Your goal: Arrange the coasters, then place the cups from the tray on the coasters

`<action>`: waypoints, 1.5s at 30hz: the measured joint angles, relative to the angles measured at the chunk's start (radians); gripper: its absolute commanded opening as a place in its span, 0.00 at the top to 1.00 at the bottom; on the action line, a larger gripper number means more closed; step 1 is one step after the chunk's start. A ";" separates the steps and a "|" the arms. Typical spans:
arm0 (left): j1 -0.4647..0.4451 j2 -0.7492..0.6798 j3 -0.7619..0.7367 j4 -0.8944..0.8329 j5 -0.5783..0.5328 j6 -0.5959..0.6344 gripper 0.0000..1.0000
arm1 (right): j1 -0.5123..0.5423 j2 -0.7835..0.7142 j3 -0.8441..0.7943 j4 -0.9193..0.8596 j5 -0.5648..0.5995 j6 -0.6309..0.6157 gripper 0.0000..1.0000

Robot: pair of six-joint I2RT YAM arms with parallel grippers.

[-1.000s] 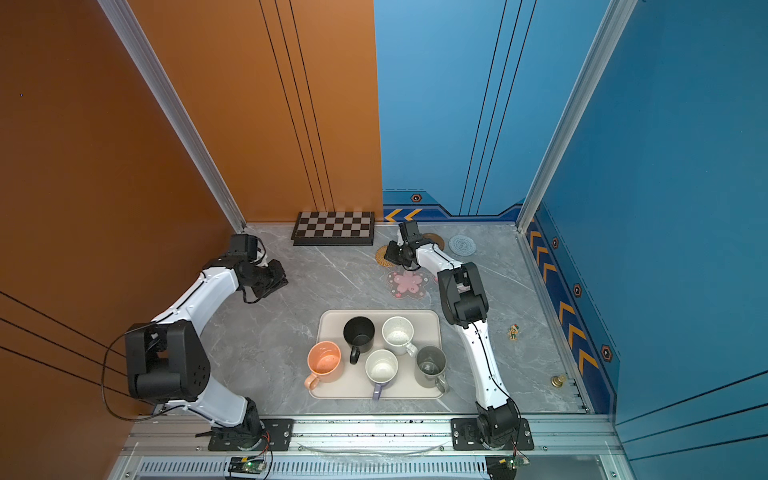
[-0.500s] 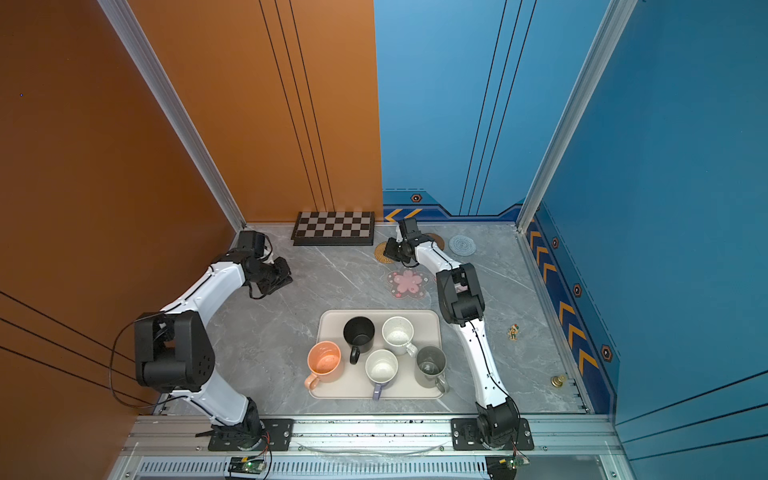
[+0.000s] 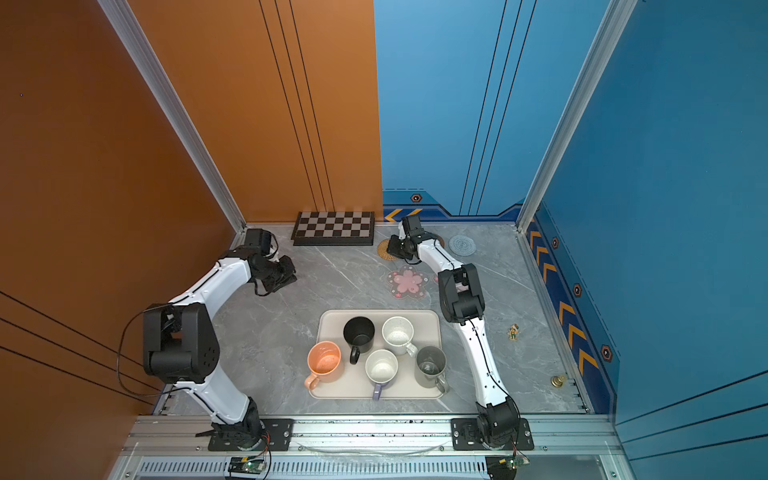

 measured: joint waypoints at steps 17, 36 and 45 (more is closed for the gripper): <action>-0.005 -0.011 0.013 0.000 0.000 0.000 1.00 | -0.002 -0.200 -0.169 -0.042 0.035 -0.090 0.71; -0.005 -0.038 -0.002 0.000 -0.034 0.000 1.00 | 0.021 -0.214 -0.232 -0.047 0.154 -0.122 0.83; -0.005 -0.038 -0.002 0.000 -0.066 0.000 1.00 | 0.031 -0.143 -0.179 -0.050 0.180 -0.121 0.84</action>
